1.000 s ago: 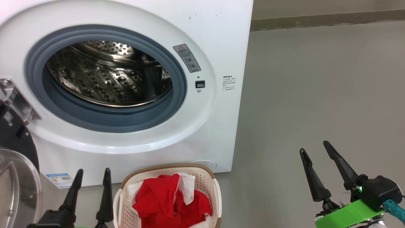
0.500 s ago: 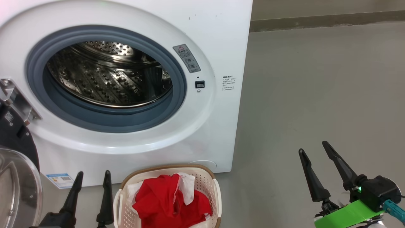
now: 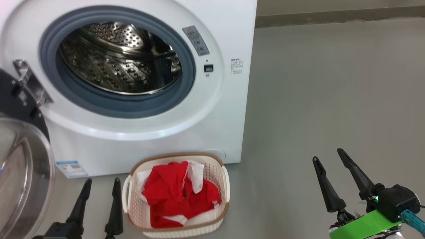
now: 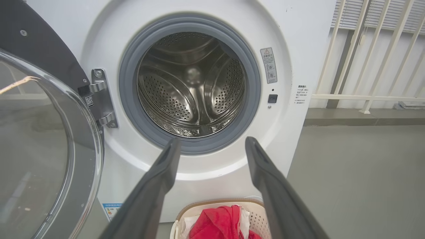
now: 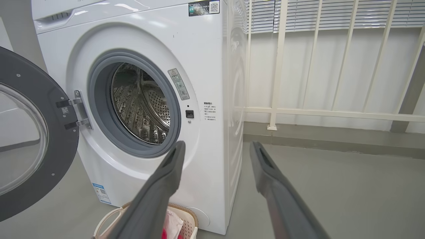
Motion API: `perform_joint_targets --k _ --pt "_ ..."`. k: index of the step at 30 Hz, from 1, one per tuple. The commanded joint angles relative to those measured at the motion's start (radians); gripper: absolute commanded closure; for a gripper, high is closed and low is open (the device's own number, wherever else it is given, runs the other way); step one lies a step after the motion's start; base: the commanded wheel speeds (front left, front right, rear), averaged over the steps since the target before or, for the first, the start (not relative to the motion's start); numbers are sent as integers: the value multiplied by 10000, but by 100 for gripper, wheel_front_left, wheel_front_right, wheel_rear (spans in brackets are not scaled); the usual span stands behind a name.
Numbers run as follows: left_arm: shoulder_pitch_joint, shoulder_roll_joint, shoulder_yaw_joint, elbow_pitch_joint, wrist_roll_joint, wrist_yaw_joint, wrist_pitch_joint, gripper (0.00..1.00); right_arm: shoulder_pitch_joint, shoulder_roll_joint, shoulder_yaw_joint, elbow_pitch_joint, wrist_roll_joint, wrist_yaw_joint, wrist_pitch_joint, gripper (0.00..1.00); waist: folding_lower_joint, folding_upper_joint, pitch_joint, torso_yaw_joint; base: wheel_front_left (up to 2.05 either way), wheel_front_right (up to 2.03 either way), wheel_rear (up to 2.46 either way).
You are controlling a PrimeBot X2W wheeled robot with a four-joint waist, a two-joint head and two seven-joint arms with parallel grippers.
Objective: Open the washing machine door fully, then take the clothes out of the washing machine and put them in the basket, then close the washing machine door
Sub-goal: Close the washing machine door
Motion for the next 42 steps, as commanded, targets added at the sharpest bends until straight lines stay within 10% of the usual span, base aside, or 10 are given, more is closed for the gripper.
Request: perform_joint_targets --k 1,24,42 --pt "-177 141 268 -349 -17 -50 -78 0 -104 -157 204 -214 14 63 -65 0 0 0 4 10 -161 161 0" --pt "-41 141 189 -657 66 235 -78 0 -169 -153 365 -172 40 63 -65 0 0 0 1 108 -38 38 0" --pt "-51 141 270 -1111 197 655 -78 0 -494 -212 639 -208 129 63 -65 0 0 0 164 2067 0 0 0"
